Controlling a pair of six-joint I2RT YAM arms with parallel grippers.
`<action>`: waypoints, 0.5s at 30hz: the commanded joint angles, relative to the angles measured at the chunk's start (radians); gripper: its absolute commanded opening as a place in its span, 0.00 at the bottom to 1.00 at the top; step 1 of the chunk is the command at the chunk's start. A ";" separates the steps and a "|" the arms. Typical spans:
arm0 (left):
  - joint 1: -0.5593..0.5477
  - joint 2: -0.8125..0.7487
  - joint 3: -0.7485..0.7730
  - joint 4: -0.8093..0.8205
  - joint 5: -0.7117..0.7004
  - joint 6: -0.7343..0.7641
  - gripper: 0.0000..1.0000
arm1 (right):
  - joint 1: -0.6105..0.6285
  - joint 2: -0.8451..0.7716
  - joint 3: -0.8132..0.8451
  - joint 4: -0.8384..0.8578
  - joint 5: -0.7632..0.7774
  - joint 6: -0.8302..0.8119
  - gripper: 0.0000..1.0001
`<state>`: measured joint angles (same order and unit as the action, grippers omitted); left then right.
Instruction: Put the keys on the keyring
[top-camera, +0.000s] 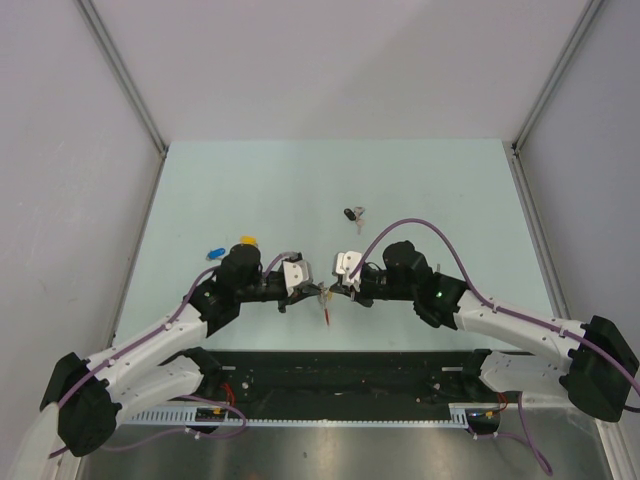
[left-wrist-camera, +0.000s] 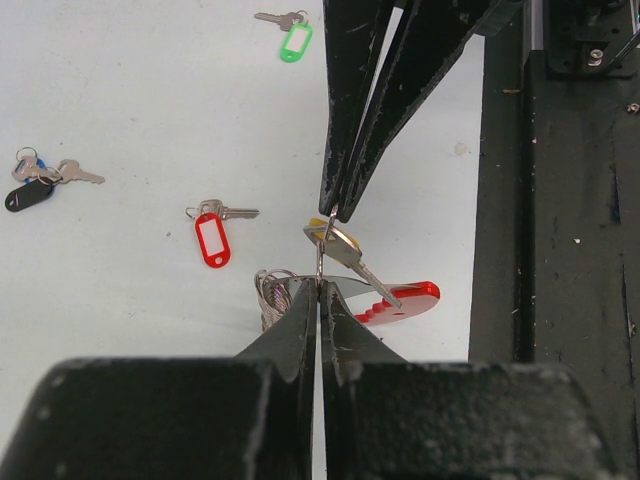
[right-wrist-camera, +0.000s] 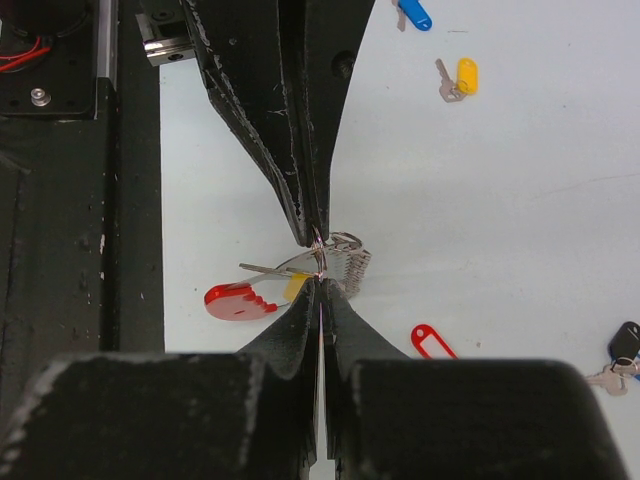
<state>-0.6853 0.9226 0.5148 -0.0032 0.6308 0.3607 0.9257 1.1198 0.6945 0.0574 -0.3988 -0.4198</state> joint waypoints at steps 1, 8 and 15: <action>-0.005 -0.004 0.019 0.011 -0.002 0.029 0.01 | -0.005 -0.017 0.040 0.033 0.012 0.004 0.00; -0.005 -0.002 0.019 0.011 -0.008 0.029 0.00 | -0.005 -0.017 0.040 0.033 0.017 0.004 0.00; -0.005 -0.005 0.019 0.011 -0.005 0.027 0.00 | -0.005 -0.012 0.040 0.032 0.020 0.006 0.00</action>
<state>-0.6853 0.9226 0.5148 -0.0032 0.6235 0.3614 0.9253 1.1198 0.6945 0.0574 -0.3893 -0.4194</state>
